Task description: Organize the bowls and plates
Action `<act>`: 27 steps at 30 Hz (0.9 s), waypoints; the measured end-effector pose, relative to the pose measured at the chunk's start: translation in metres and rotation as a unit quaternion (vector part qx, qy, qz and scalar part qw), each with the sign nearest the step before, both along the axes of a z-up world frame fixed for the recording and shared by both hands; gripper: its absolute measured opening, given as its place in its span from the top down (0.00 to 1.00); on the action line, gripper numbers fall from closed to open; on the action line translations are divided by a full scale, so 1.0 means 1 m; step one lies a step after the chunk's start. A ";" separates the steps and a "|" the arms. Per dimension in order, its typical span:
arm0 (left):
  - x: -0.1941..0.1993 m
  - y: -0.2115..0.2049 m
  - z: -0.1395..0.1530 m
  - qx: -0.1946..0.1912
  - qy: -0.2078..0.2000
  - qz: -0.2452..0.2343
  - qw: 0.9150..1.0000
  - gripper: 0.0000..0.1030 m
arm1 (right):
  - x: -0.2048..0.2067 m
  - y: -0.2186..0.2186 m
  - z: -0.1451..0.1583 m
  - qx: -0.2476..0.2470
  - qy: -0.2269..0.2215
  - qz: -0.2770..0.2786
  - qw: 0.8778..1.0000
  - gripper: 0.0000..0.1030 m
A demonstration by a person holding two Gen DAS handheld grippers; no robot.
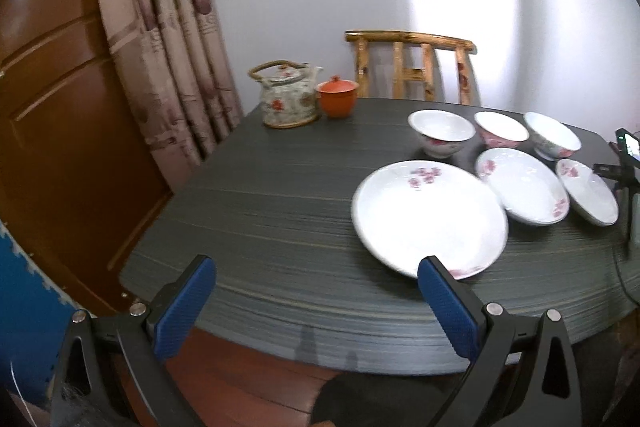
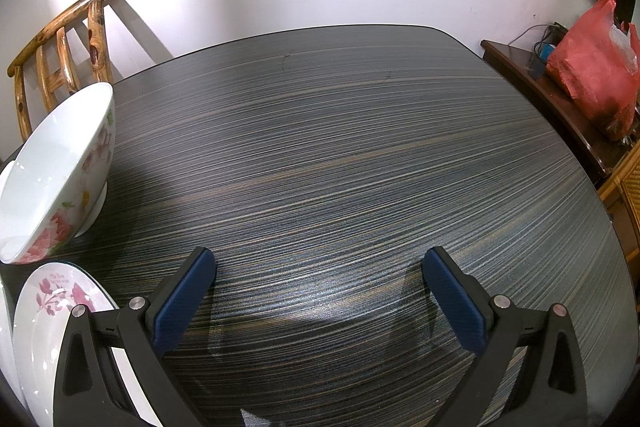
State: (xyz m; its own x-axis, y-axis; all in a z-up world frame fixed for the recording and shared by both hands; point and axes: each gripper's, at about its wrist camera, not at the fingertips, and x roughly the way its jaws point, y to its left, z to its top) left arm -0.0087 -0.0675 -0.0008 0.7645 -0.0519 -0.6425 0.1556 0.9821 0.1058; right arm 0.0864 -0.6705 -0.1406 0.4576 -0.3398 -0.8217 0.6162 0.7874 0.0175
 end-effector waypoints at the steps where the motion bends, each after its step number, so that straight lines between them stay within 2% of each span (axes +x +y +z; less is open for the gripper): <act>1: 0.001 -0.010 -0.002 0.001 -0.001 -0.004 1.000 0.00 | 0.000 -0.001 0.000 0.000 0.000 0.000 1.000 0.00; 6: 0.009 -0.051 -0.009 0.014 -0.004 -0.022 1.000 0.00 | 0.000 0.000 0.000 0.000 0.000 0.000 1.000 0.00; 13: 0.020 -0.078 -0.016 0.008 -0.010 -0.027 1.000 0.00 | 0.000 -0.001 0.000 0.000 0.000 0.000 1.000 0.00; 17: 0.023 -0.089 -0.019 0.016 -0.012 -0.032 0.999 0.00 | -0.005 -0.008 0.003 0.022 0.024 0.023 0.999 0.00; 18: 0.023 -0.092 -0.018 0.018 -0.015 -0.033 0.999 0.00 | -0.012 -0.009 0.007 0.029 0.016 0.014 0.999 0.00; 20: 0.023 -0.093 -0.018 0.015 -0.015 -0.037 0.999 0.00 | -0.038 -0.001 0.025 0.043 -0.034 0.001 0.998 0.00; 22: 0.024 -0.095 -0.017 0.008 -0.016 -0.040 0.999 0.00 | -0.060 0.023 0.048 0.038 -0.075 0.020 0.996 0.00; 24: 0.025 -0.097 -0.017 -0.001 -0.012 -0.042 0.999 0.00 | -0.088 0.075 0.087 -0.011 -0.124 0.060 0.990 0.00; 27: 0.023 -0.103 -0.014 -0.006 -0.017 -0.048 0.999 0.00 | -0.134 0.159 0.132 -0.078 -0.210 0.097 0.970 0.00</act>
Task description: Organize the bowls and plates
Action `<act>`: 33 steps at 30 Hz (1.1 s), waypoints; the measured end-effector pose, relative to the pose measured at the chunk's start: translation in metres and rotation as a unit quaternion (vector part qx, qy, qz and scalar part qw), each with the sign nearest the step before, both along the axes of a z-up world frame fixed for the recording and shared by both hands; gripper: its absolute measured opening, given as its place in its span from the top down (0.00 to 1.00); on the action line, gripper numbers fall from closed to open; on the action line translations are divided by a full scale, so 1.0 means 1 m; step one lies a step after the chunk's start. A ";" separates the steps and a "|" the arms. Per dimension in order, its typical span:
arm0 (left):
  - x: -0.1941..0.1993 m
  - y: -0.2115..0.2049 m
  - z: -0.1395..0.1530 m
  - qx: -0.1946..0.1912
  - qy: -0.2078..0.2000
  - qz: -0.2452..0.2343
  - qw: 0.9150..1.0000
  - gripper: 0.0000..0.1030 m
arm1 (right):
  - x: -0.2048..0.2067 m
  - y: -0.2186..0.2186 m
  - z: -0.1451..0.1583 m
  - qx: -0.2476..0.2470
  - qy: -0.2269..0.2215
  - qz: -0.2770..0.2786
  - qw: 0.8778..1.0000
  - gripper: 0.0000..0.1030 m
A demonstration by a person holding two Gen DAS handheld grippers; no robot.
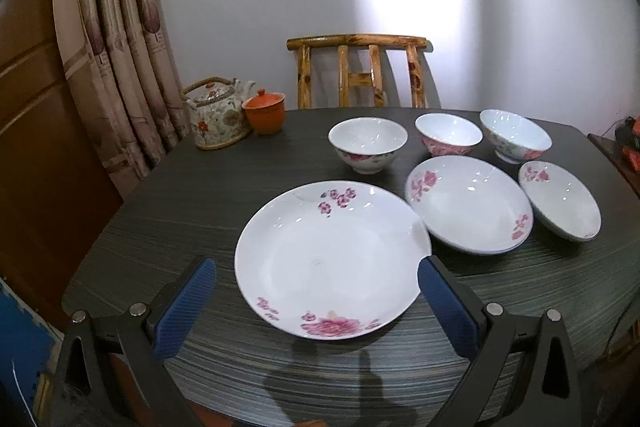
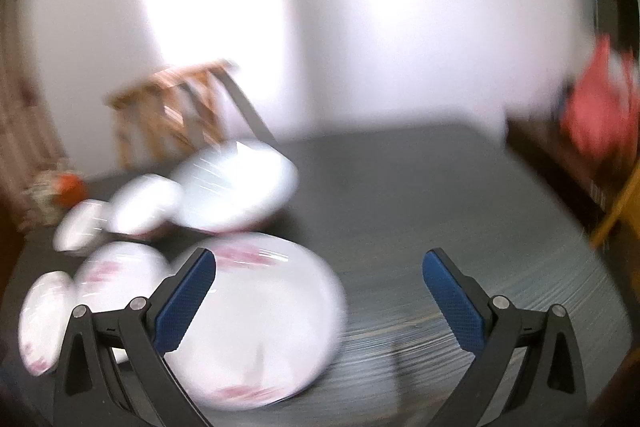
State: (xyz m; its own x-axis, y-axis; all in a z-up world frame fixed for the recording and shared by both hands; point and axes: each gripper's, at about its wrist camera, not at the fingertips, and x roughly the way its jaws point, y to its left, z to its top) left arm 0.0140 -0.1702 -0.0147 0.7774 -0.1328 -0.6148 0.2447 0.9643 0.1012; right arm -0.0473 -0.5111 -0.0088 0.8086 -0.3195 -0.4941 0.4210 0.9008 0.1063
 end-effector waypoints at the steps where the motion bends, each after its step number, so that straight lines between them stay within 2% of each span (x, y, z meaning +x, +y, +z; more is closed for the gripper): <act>1: 0.000 -0.002 0.001 0.002 -0.001 -0.001 1.000 0.00 | -0.006 0.020 0.004 -0.003 0.001 0.012 1.000 0.00; 3: -0.001 -0.004 0.002 0.002 0.005 -0.006 1.000 0.00 | -0.006 0.064 0.003 -0.015 0.034 0.049 0.998 0.00; 5: -0.002 -0.004 0.003 0.002 0.005 -0.002 1.000 0.00 | -0.010 0.097 -0.001 -0.029 0.028 0.076 0.996 0.00; 11: -0.007 0.003 0.004 -0.016 0.015 0.000 1.000 0.00 | -0.015 0.142 -0.011 -0.053 0.041 0.068 0.995 0.01; 20: -0.015 0.003 -0.003 -0.029 0.041 -0.013 0.999 0.00 | -0.026 0.155 -0.013 -0.024 0.046 0.072 0.996 0.01; 33: -0.022 -0.005 0.000 -0.022 0.027 -0.029 0.999 0.00 | -0.029 0.155 -0.011 -0.026 0.049 0.067 0.996 0.01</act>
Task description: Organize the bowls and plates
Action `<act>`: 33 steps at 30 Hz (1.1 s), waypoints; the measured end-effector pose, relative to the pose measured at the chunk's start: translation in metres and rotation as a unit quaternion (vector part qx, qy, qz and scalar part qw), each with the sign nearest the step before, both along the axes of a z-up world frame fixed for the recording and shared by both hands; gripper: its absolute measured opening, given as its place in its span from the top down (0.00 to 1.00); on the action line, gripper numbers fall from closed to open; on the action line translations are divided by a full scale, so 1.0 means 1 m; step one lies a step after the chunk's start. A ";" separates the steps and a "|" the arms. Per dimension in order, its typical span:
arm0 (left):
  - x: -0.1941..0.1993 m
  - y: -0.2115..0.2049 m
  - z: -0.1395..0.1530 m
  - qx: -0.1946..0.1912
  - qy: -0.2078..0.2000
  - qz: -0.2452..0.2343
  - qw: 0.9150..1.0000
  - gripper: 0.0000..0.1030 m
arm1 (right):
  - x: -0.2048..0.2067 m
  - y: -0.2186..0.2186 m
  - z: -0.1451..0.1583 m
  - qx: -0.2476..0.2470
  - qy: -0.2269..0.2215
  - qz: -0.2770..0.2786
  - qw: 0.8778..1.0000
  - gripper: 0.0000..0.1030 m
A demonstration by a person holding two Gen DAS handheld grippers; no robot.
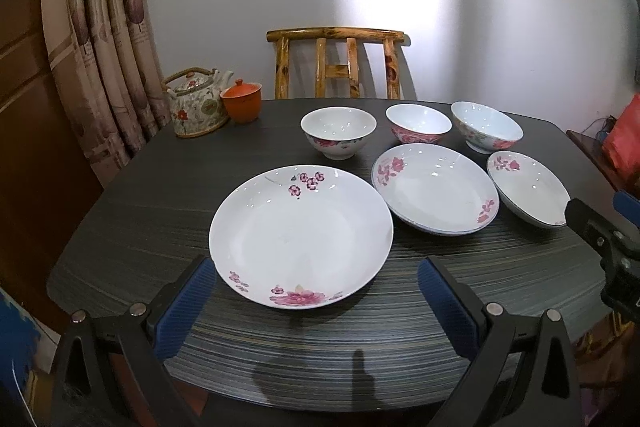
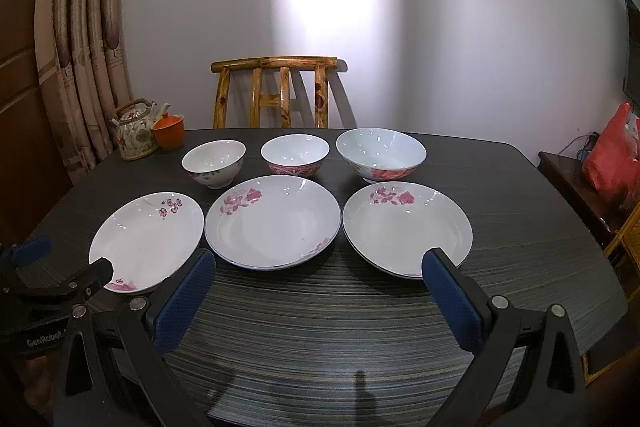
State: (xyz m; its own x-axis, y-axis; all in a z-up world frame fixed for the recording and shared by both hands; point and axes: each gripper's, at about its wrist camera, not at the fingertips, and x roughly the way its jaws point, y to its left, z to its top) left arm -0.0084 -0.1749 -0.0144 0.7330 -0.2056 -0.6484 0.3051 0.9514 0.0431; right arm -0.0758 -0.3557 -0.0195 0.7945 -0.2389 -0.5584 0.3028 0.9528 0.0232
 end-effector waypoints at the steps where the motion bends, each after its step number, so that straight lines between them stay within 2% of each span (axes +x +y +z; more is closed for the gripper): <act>1: 0.000 -0.001 0.000 0.000 0.000 -0.002 1.000 0.00 | 0.000 -0.001 0.000 0.002 0.000 0.000 1.000 0.01; 9: -0.003 0.000 0.003 -0.021 -0.011 0.002 1.000 0.00 | 0.000 -0.002 -0.001 0.006 0.002 0.004 1.000 0.01; 23: -0.007 -0.007 0.002 0.008 -0.038 -0.002 0.999 0.00 | -0.002 0.000 -0.003 0.004 0.004 0.008 1.000 0.01; 30: -0.004 -0.008 0.002 0.015 -0.026 0.003 1.000 0.00 | -0.003 -0.001 -0.003 0.007 0.005 0.007 1.000 0.01; 33: -0.002 -0.006 0.002 0.005 -0.018 0.008 1.000 0.00 | -0.003 -0.001 -0.003 0.007 0.006 0.007 1.000 0.01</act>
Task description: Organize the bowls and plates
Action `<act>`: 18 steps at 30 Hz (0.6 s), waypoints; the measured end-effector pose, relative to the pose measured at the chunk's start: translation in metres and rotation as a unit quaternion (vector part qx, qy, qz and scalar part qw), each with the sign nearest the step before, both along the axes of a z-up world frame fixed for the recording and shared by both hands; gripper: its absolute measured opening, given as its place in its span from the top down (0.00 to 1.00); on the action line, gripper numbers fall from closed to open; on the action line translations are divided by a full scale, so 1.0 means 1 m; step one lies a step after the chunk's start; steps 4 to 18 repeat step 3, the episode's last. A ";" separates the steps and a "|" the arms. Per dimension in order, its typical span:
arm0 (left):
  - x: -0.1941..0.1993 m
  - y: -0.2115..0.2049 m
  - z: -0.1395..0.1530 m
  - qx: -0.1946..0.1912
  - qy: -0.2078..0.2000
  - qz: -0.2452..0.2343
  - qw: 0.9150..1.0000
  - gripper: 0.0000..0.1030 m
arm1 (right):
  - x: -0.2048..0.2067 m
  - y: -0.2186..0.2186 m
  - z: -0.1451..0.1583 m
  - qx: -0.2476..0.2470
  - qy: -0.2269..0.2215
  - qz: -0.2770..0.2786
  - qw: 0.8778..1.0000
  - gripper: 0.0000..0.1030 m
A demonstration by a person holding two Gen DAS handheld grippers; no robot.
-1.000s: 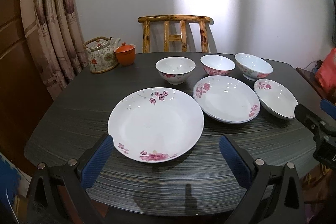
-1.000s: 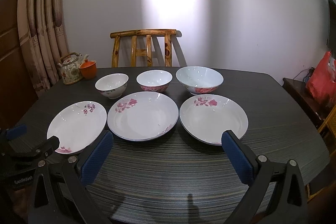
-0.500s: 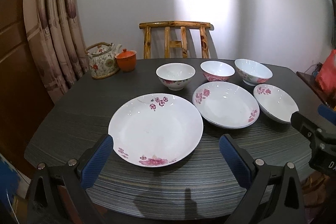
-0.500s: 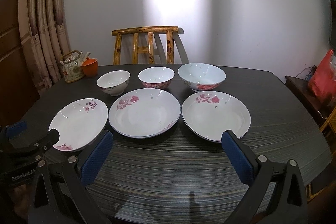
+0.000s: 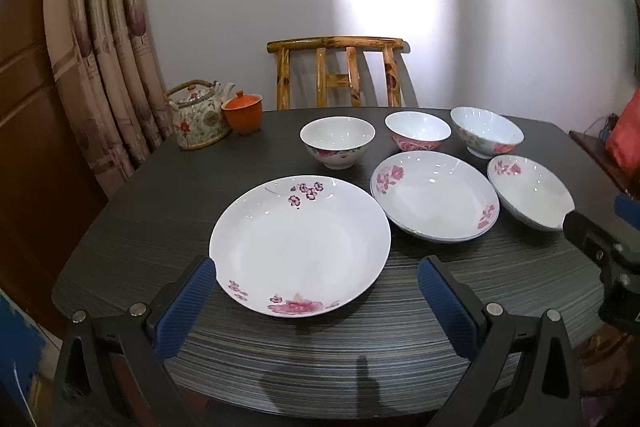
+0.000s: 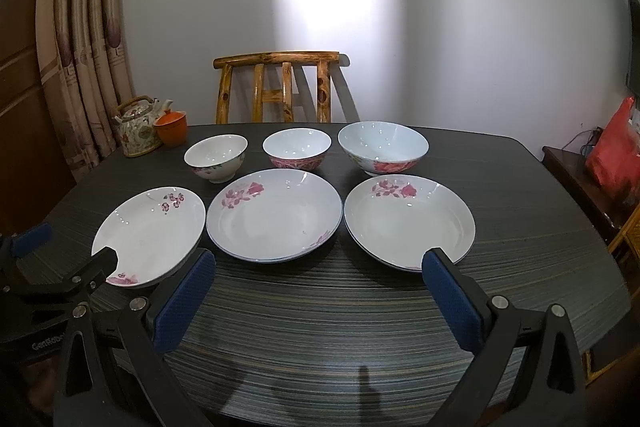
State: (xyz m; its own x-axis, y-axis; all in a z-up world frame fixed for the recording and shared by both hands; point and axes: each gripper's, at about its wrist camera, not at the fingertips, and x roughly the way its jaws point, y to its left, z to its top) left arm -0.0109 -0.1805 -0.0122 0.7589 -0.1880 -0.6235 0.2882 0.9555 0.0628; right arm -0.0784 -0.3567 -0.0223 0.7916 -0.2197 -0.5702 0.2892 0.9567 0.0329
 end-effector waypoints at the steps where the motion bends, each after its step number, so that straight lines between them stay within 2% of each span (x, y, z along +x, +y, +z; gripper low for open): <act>1: 0.001 0.000 0.000 0.000 0.004 0.001 1.000 0.00 | 0.000 0.000 0.000 0.000 0.000 0.000 1.000 0.01; 18: 0.002 0.001 0.001 -0.004 0.009 0.000 1.000 0.00 | 0.000 0.000 0.000 0.000 -0.001 0.000 1.000 0.01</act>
